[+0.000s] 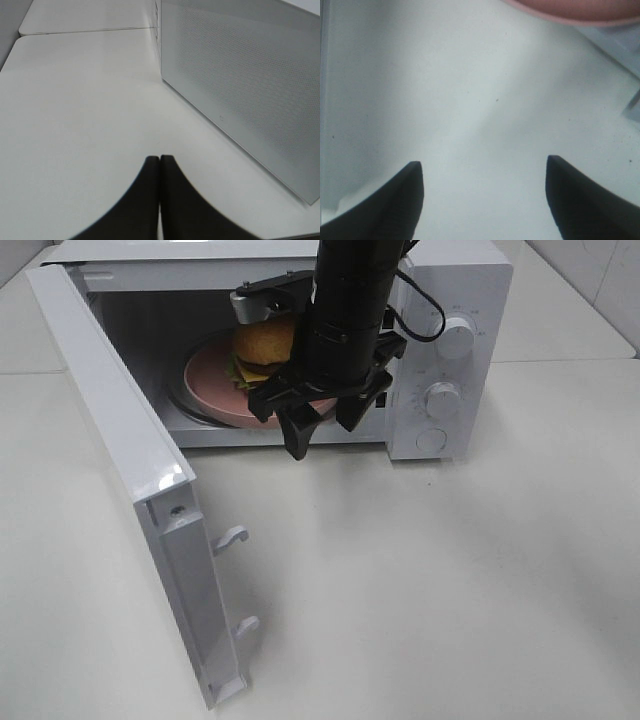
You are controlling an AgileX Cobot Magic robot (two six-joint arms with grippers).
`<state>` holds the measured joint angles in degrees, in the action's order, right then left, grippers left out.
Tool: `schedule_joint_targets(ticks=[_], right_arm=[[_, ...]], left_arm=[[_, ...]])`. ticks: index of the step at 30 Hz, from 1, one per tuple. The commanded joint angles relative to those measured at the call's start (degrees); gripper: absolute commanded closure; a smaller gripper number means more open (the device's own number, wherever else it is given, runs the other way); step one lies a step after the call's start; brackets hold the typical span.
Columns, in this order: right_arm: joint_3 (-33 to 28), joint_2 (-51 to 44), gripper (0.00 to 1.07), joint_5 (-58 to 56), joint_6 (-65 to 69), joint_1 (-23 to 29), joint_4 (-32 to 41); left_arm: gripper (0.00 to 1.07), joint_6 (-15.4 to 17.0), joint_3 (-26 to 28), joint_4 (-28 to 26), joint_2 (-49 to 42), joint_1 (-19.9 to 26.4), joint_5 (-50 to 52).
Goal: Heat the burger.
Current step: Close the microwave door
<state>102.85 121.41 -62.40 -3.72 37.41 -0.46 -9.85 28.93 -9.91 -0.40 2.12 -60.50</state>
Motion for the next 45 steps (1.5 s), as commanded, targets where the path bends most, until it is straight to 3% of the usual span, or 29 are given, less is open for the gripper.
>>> schedule_joint_targets(ticks=[1,15,23,27,31,38,45], right_arm=[[0.3,-0.6,0.42,-5.6,0.5,-0.2,-0.1],[-0.2,-3.6,0.42,-9.0,4.4,-0.3,-1.0],[-8.1,-10.9,0.42,-8.9,4.6,-1.0,-6.5],[-14.7,-15.9,0.42,-8.9,5.4,-5.5,-6.1],[-17.6,-18.6,0.42,-8.9,5.7,-9.5,-6.1],[-24.4,-25.0,0.42,-8.8,7.8,-21.4,-6.1],[-31.1,-32.5,0.42,-8.8,8.7,-28.1,-6.2]], left_arm=[[1.06,-0.2,-0.2,-0.2,-1.0,-0.2,0.7],[1.06,-0.2,-0.2,-0.2,-1.0,-0.2,0.7],[1.06,-0.2,-0.2,-0.2,-1.0,-0.2,0.7],[1.06,-0.2,-0.2,-0.2,-1.0,-0.2,0.7],[1.06,-0.2,-0.2,-0.2,-1.0,-0.2,0.7],[1.06,-0.2,-0.2,-0.2,-1.0,-0.2,0.7],[1.06,-0.2,-0.2,-0.2,-1.0,-0.2,0.7]])
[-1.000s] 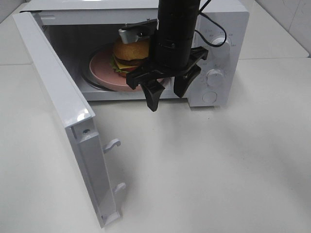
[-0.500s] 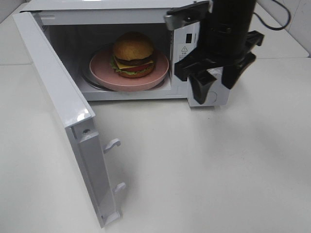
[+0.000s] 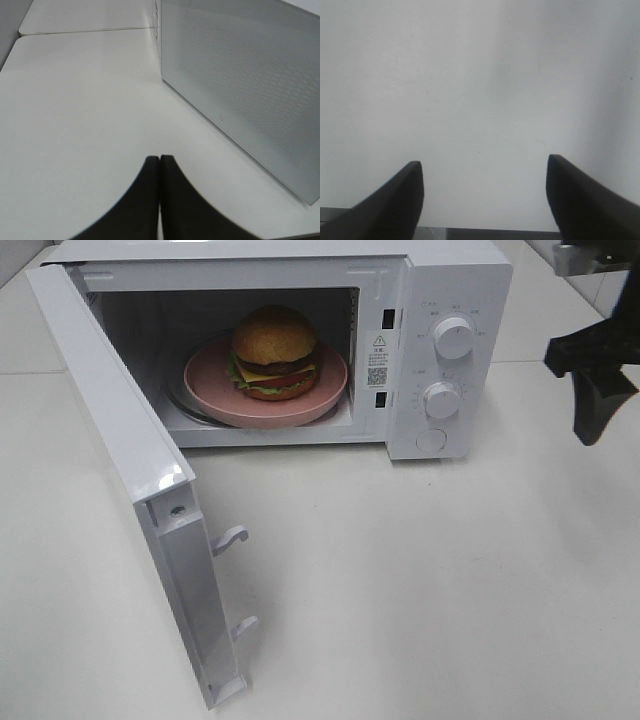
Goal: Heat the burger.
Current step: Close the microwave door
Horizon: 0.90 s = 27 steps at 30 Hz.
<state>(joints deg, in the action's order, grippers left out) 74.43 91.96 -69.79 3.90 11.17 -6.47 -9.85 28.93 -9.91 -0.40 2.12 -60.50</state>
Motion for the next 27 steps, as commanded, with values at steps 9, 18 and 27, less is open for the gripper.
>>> schedule_joint_targets(ticks=[9,18,27], right_arm=[[-12.3,-18.2,0.42,-1.3,4.7,-2.7,-2.1],[-24.6,-35.0,0.42,-1.1,5.9,-2.7,-1.9],[-38.7,-54.4,0.43,3.1,3.6,-2.7,-1.8]], left_arm=[[1.06,-0.2,-0.2,-0.2,-1.0,-0.2,0.7],[1.06,-0.2,-0.2,-0.2,-1.0,-0.2,0.7],[1.06,-0.2,-0.2,-0.2,-1.0,-0.2,0.7]])
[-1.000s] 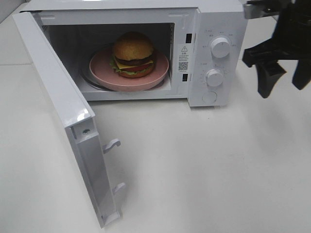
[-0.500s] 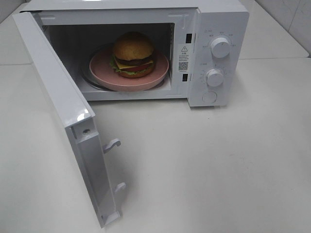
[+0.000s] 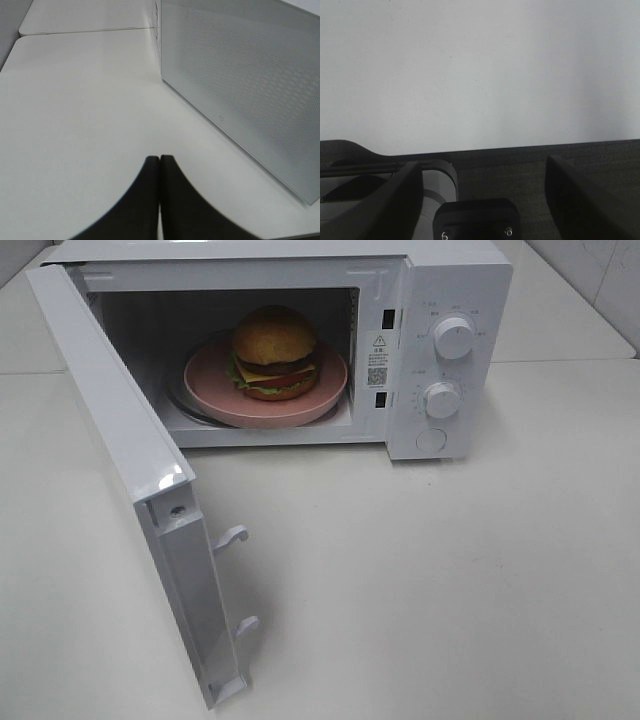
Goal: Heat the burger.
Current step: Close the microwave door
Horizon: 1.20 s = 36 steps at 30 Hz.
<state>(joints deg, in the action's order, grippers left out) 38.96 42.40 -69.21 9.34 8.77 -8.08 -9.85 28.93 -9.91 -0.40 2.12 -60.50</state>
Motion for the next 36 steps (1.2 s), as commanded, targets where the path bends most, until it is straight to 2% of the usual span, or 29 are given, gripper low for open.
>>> schedule_joint_targets(ticks=[1,3,6,7,11,21,24,36], right_arm=[[-3.3,-4.9,0.43,2.5,-1.9,-0.3,-0.2],[-6.2,-10.3,0.44,4.8,-3.0,-0.3,-0.1],[-7.1,-12.1,0.44,5.2,-3.2,-0.3,-0.1],[-8.1,-15.5,0.44,6.0,-3.4,-0.3,-0.1],[-8.1,-24.9,0.47,8.1,-3.4,-0.3,0.7],[-9.5,-41.3,0.52,10.4,-4.8,-0.3,1.3],[-10.1,-44.2,0.53,11.6,-6.0,-0.3,1.8],[-10.4,-43.9,0.53,11.9,-7.2,-0.2,2.9]], left_arm=[[1.06,-0.2,-0.2,-0.2,-1.0,-0.2,0.7],[1.06,-0.2,-0.2,-0.2,-1.0,-0.2,0.7],[1.06,-0.2,-0.2,-0.2,-1.0,-0.2,0.7],[1.06,-0.2,-0.2,-0.2,-1.0,-0.2,0.7],[1.06,-0.2,-0.2,-0.2,-1.0,-0.2,0.7],[1.06,-0.2,-0.2,-0.2,-1.0,-0.2,0.7],[1.06,-0.2,-0.2,-0.2,-1.0,-0.2,0.7],[1.06,-0.2,-0.2,-0.2,-1.0,-0.2,0.7]])
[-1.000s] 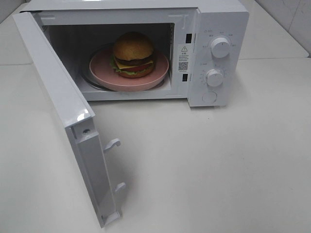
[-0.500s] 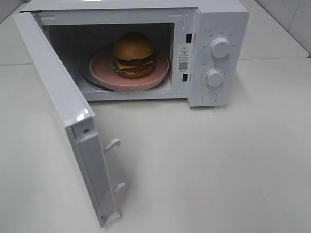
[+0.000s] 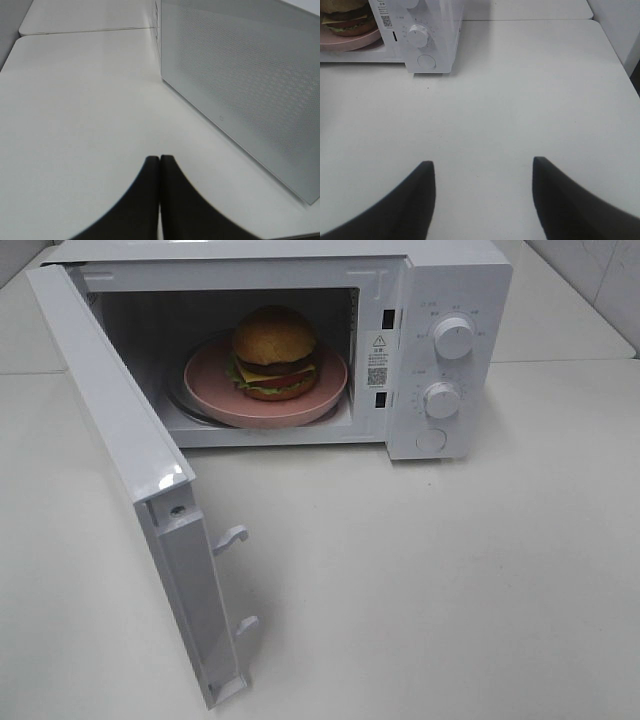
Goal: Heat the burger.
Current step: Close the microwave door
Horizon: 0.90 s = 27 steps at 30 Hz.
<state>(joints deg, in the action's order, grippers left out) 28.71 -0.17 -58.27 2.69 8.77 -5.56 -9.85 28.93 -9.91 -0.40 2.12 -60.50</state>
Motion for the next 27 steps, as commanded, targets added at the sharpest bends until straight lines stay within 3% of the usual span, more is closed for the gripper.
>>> schedule_joint_targets(ticks=[1,27], right_arm=[[-0.2,-1.3,0.53,1.0,-0.6,-0.2,0.3],[-0.2,-1.3,0.53,1.0,-0.5,-0.2,0.2]], left_arm=[[1.06,-0.2,-0.2,-0.2,-1.0,-0.2,0.7],[1.06,-0.2,-0.2,-0.2,-1.0,-0.2,0.7]])
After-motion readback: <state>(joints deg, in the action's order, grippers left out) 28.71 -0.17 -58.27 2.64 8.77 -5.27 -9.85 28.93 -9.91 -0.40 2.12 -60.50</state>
